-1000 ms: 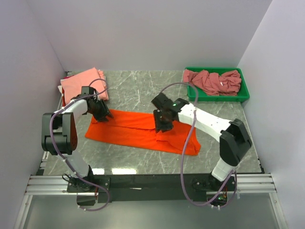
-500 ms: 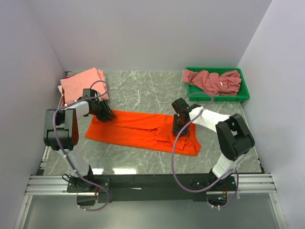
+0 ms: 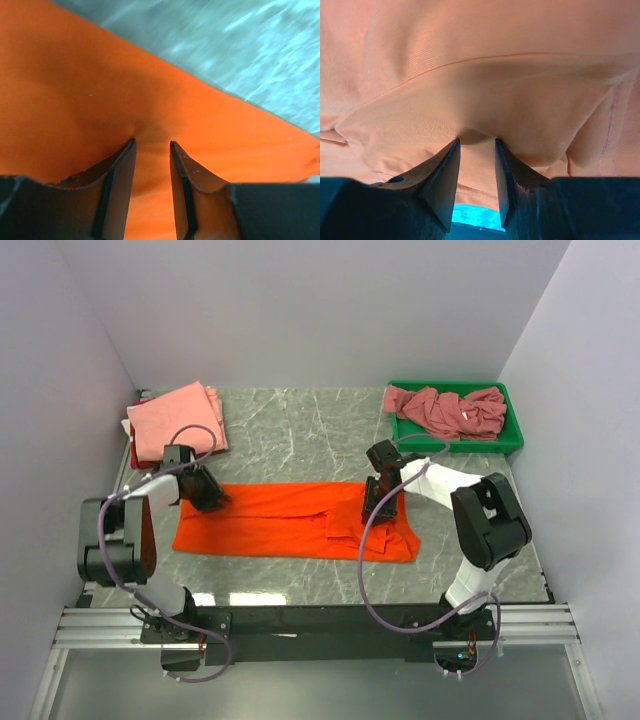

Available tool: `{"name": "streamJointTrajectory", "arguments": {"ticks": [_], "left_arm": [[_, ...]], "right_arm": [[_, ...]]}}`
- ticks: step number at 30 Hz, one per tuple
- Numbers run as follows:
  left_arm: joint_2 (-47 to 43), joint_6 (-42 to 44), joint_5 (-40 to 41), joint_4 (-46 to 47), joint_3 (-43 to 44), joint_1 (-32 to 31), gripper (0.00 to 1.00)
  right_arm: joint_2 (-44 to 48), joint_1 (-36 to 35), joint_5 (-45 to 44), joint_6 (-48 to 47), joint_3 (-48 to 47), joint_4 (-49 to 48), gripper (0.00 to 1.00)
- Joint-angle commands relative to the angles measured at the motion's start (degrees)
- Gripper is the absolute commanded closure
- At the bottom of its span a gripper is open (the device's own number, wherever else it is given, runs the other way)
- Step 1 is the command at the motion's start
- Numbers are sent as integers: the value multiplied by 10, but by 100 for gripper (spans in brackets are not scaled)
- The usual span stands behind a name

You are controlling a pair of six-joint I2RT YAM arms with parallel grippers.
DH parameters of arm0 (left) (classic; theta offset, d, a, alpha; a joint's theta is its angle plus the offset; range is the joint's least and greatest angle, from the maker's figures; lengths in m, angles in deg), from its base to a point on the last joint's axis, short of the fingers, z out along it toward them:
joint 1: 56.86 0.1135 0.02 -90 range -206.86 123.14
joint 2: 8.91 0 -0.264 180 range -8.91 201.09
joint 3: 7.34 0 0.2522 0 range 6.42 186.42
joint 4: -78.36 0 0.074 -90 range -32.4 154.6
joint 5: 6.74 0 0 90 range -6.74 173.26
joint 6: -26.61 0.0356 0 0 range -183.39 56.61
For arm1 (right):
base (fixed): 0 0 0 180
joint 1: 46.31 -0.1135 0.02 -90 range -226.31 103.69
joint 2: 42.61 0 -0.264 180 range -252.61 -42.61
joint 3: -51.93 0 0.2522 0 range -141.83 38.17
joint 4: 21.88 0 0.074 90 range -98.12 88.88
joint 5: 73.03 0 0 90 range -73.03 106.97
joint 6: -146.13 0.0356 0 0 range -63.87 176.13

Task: Fold and stack the t-shirts
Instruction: Fold the tshirt

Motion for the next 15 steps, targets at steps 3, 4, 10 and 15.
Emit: {"name": "streamJointTrajectory", "arguments": {"ticks": [3,4,10,15], "left_arm": [[-82,-15,97,-70,-78,6,59],[-107,-22,96,-74,-85,6,59],[-232,-78,69,-85,-150,2,61],[-331,-77,90,-137,-110,-5,60]], "right_arm": [[-70,27,-18,-54,-41,3,58],[-77,30,-21,-61,-54,8,58],[-127,42,-32,-97,-149,51,58],[-107,42,-24,-115,-205,80,57]]}}
